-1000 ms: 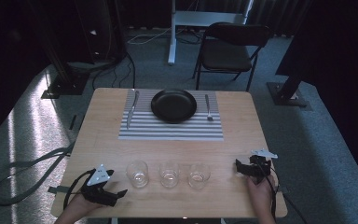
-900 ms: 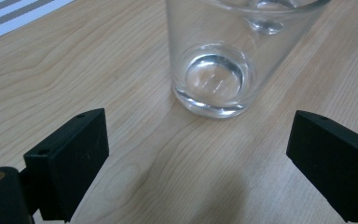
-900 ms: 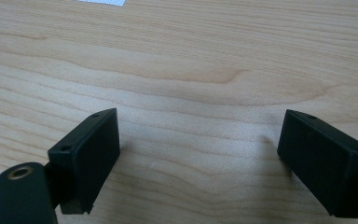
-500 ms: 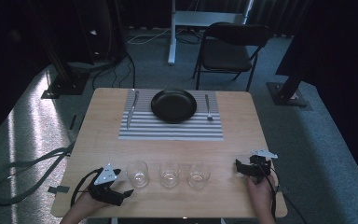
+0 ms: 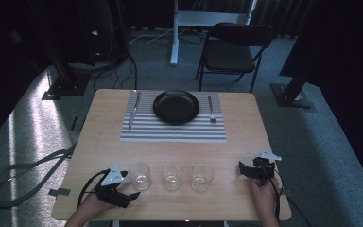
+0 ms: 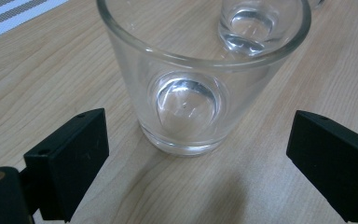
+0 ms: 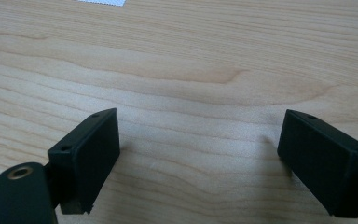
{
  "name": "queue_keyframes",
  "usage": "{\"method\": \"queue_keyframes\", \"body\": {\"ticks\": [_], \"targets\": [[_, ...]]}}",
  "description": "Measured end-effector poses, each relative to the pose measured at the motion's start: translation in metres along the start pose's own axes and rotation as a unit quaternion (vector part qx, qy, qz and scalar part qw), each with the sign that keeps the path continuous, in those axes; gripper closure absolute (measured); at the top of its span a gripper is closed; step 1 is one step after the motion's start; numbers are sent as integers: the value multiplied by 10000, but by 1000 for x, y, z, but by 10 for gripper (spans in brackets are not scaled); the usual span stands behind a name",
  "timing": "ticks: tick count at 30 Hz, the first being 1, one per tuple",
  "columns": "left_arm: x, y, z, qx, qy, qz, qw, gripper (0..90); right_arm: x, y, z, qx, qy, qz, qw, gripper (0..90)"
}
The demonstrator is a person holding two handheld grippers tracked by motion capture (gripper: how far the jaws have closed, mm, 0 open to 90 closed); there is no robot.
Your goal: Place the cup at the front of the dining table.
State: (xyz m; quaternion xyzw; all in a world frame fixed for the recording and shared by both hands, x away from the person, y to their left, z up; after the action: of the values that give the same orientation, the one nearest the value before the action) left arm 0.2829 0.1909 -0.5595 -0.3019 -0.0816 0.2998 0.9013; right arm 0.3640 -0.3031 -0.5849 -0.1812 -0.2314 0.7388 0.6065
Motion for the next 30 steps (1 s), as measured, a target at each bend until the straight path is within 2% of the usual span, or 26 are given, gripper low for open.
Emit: {"method": "queue_keyframes", "body": {"ticks": [12, 20, 26, 30], "targets": [[-3, -10, -5, -206, -18, -70, 9998, 60, 0, 0, 0, -1, 0, 1, 10000, 122], [-3, -16, -9, -414, 66, 17, 9991, 60, 0, 0, 0, 0, 1, 0, 10000, 122], [-4, -20, -11, -536, -33, 38, 9985, 60, 0, 0, 0, 0, 0, 1, 10000, 122], [-5, -22, -12, -759, -322, 12, 9966, 117, 0, 0, 0, 0, 0, 1, 10000, 122]]}}
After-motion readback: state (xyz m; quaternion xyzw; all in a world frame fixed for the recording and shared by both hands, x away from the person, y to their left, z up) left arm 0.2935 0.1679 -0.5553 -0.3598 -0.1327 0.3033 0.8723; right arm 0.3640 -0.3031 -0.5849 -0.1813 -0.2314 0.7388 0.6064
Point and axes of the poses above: each handheld gripper's, and its own axes: z roughly backward along the jaws, y roughly out of its underside, x roughly to its left, the point moved 5 cm from there along -z, roughly forward along the jaws, and after that the axes turned 12 degrees about x, right-handed, at the moved point
